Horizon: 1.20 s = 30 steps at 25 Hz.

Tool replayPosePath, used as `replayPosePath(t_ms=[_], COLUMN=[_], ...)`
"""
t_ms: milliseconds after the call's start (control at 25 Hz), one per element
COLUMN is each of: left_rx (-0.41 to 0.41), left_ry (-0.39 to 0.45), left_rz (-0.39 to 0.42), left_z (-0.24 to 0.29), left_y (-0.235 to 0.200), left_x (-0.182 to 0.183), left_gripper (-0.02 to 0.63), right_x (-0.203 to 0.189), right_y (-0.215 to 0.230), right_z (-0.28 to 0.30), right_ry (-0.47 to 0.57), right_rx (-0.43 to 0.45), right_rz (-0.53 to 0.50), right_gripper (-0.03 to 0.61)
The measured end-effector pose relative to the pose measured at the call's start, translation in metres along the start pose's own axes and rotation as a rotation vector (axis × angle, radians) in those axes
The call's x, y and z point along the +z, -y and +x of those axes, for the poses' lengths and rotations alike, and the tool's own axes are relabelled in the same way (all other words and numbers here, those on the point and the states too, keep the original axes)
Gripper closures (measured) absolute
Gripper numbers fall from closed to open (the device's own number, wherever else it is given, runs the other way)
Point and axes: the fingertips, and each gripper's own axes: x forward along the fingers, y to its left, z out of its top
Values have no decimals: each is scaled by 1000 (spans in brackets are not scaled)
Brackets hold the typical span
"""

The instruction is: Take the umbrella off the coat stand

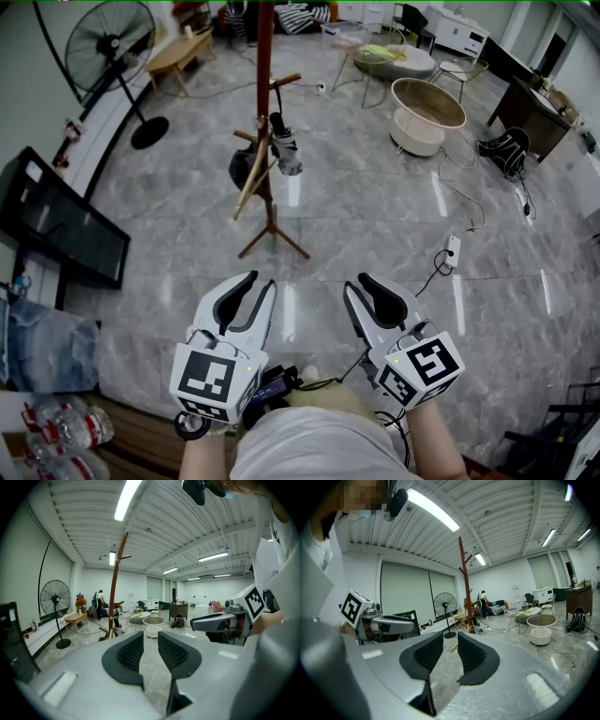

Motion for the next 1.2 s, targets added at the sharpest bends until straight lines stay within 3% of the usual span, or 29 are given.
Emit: replayPosePath(t_ms=[560,1200], left_rx=[-29,-65], left_ry=[48,84], left_rz=[21,53], left_z=[23,96], left_y=[11,-46], left_x=[14,40], left_gripper=[517,517], right_x=[3,26], right_y=[15,56], right_z=[6,85], right_ry=[25,42], right_rx=[-4,-21], right_rz=[-12,-11], right_gripper=[485,485])
